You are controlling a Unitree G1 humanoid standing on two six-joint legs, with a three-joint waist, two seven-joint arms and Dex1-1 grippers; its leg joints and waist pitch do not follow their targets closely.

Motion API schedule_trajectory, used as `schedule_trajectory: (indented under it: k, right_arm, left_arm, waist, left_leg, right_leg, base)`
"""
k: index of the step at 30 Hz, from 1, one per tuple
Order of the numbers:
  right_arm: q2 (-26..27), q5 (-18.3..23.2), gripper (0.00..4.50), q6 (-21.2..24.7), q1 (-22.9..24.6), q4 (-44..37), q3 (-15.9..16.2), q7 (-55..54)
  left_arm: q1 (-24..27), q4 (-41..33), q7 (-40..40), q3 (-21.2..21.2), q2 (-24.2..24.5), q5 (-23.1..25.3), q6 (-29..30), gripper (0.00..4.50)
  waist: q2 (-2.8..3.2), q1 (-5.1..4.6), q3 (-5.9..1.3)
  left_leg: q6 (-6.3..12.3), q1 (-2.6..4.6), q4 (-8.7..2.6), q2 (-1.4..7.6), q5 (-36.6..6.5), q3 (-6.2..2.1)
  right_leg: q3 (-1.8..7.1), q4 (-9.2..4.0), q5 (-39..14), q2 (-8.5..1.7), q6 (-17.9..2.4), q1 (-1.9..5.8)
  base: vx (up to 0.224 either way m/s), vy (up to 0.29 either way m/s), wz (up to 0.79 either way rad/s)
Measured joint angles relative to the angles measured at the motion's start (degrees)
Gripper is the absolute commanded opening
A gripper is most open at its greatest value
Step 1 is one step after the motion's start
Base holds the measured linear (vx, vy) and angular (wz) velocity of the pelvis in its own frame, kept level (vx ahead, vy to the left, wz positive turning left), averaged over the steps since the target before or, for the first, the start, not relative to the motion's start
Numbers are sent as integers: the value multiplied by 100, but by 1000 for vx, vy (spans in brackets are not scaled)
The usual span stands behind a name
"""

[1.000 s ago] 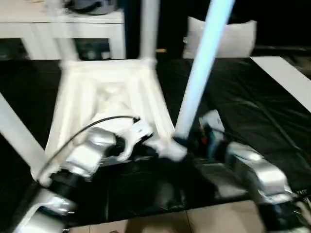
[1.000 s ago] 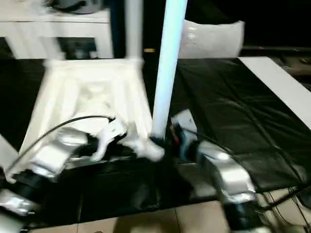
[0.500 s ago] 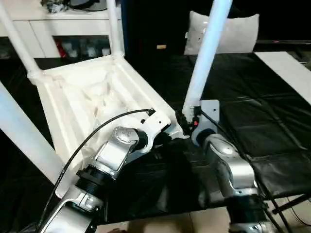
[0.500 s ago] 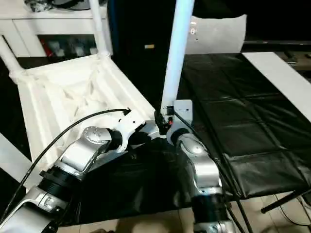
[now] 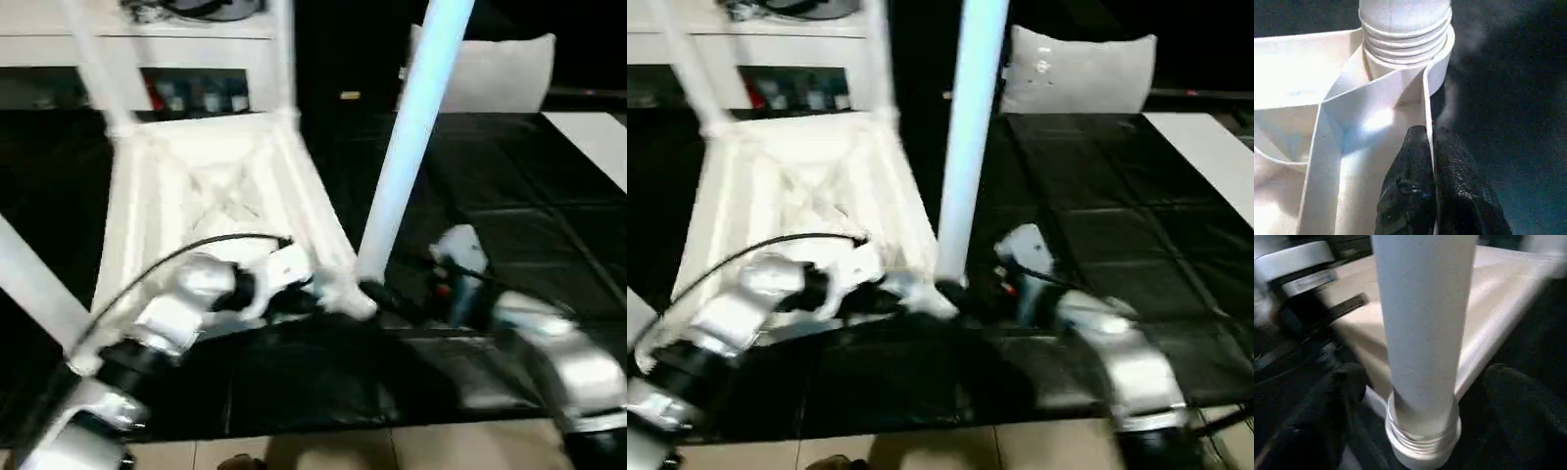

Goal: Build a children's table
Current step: Rotate leg to tighten

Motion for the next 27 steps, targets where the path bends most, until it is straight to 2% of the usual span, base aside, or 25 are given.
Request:
schedule_trajectory:
  k: [6, 7, 11, 14, 15, 27]
  right_arm:
    - [-476, 157, 442, -248, -47, 180, 273, 1251]
    - [-503, 183, 415, -284, -82, 279, 307, 1398]
    - [-607, 237, 389, -335, -208, 507, 425, 1827]
    - [-770, 248, 366, -358, -248, 590, 571, 2170]
    - [-784, 248, 346, -374, -249, 616, 587, 2229]
    - [-821, 314, 245, -406, -259, 715, 699, 2555]
  left_arm:
    - [-20, 4, -706, -258, 167, -66, -402, 0]
    - [-53, 37, -790, -297, 180, -64, -461, 0]
    - [-124, 117, -1094, -397, 228, -62, -683, 0]
    - [-181, 198, -1319, -488, 219, -62, -879, 0]
    - [-227, 268, -1363, -522, 213, -59, -961, 0]
    - [-277, 358, -1564, -564, 218, -52, -1160, 0]
  waist:
    - [-15, 88, -3]
    - [-18, 94, -3]
    - [-20, 122, -3]
    - [-59, 145, -5]
    - [-67, 149, -5]
    - [-90, 143, -6]
  left_leg:
    - [26, -1, 14, 0, 5, 37]
    - [28, -1, 18, 0, 6, 40]
    - [41, 1, 23, 0, 14, 63]
    - [55, 2, 22, 0, 22, 82]
    - [61, 2, 22, 0, 25, 89]
    - [90, 1, 23, -3, 30, 129]
  right_leg:
    - [2, 4, 6, -17, -5, 2]
    - [2, 9, 7, -20, -5, 1]
    - [3, 16, 13, -34, -8, 1]
    - [0, 18, 13, -46, -8, 2]
    - [-1, 18, 14, -51, -7, 2]
    - [0, 18, 26, -79, -6, 0]
  base:
    - [0, 0, 0]
    - [0, 0, 0]
    - [0, 0, 0]
    - [0, 0, 0]
    - [0, 0, 0]
    - [0, 0, 0]
